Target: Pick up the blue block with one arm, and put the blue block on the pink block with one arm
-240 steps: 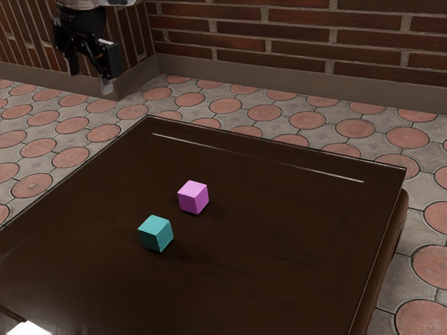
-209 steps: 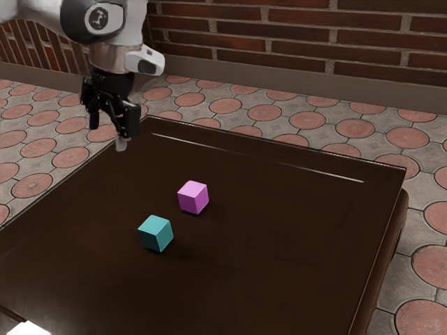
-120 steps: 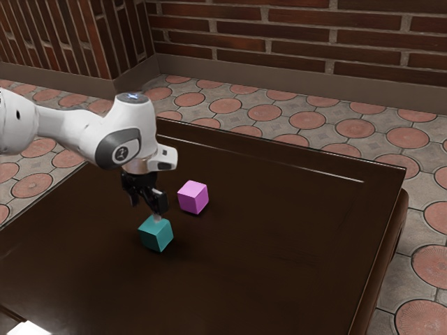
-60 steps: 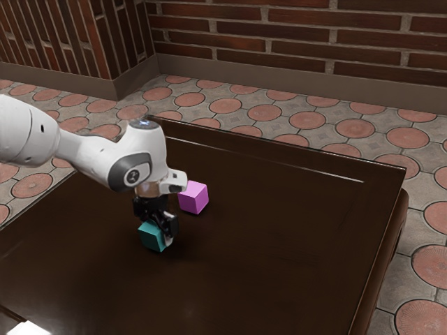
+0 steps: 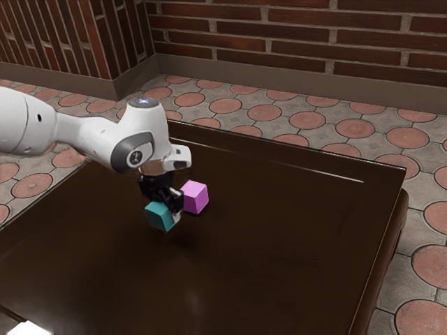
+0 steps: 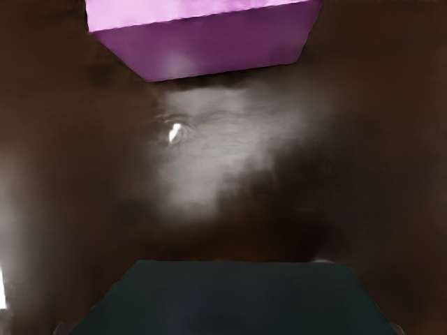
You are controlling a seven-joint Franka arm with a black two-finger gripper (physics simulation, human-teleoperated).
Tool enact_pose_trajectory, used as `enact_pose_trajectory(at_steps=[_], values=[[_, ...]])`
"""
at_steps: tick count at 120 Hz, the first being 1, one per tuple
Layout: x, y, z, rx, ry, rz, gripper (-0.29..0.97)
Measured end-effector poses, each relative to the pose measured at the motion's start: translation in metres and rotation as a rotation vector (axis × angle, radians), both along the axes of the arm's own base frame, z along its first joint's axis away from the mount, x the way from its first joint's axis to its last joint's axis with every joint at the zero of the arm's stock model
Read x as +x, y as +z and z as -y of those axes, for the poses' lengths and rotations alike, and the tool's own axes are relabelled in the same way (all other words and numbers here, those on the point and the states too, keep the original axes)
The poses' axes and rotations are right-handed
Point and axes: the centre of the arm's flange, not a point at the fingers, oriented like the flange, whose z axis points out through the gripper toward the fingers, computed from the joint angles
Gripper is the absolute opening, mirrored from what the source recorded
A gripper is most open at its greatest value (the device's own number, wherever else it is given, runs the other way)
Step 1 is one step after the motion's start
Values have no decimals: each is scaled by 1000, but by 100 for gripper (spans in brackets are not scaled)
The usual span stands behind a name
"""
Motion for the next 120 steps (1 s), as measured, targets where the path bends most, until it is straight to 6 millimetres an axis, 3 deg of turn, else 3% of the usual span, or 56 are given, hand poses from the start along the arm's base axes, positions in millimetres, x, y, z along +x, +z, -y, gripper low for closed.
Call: enact_pose_trajectory(at_steps=[14, 22, 37, 51, 81, 96, 120], values=[[22, 57, -8, -4, 3, 52, 38], [43, 73, -16, -23, 3, 62, 38], [71, 62, -21, -34, -17, 23, 38], [83, 49, -24, -45, -38, -10, 38], [103, 42, -14, -54, -96, -28, 38], [105, 36, -3, -56, -132, -46, 46], [104, 37, -4, -51, -158, -56, 59]])
